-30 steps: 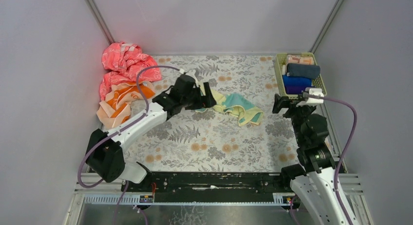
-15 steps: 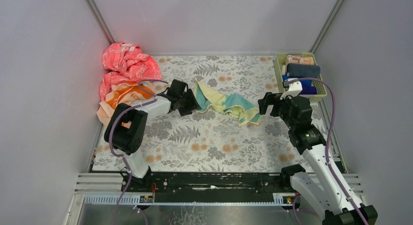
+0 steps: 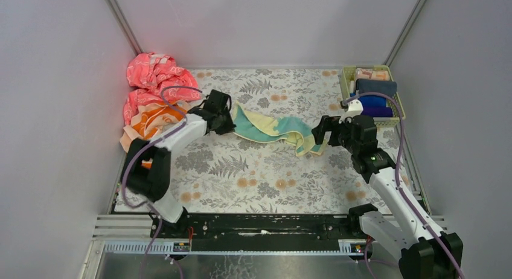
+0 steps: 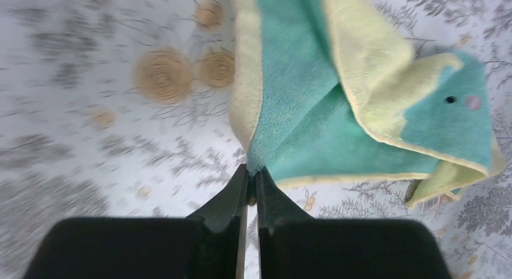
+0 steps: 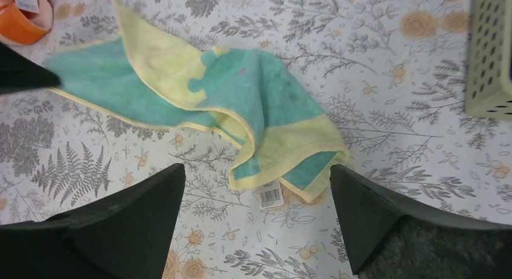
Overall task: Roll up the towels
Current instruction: Flatten out the towel at the center of the board.
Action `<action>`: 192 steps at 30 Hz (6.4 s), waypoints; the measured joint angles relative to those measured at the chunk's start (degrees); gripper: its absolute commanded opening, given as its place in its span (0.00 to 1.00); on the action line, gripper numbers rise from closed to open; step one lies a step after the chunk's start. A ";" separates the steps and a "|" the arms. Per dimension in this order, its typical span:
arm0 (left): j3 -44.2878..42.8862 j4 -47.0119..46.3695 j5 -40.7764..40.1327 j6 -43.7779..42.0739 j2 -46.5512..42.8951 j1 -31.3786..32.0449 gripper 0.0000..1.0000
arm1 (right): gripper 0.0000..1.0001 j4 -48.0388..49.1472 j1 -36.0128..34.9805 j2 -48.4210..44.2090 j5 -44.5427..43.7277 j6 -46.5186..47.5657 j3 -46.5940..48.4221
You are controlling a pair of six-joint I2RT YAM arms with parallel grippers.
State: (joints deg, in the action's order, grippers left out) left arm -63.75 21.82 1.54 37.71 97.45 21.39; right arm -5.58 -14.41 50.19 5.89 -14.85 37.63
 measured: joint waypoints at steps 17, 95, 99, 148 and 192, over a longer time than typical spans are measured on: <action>10.64 17.42 -15.98 -3.56 -21.73 -1.14 0.61 | 0.61 -4.72 -5.14 25.53 7.04 -1.22 6.32; 20.17 6.49 -6.58 -1.31 -13.81 -5.31 0.63 | 0.47 -17.00 -1.18 46.47 -13.70 -7.28 20.92; 20.35 6.34 -6.03 -1.14 -12.74 -5.31 0.61 | 0.44 -15.72 -1.18 47.91 -13.27 -7.45 20.33; -15.43 18.58 -9.51 -7.34 -17.49 -5.77 0.00 | 0.00 -25.16 -1.22 36.28 -19.06 -2.75 41.79; -14.93 12.04 -1.16 -4.20 12.90 -13.92 0.00 | 0.00 -20.20 3.89 60.63 -14.25 -0.28 45.03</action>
State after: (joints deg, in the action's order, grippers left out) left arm -78.67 33.87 0.38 33.52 110.34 7.46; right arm -25.78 -10.52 110.83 -8.36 -15.14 82.65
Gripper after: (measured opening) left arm 0.010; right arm 0.131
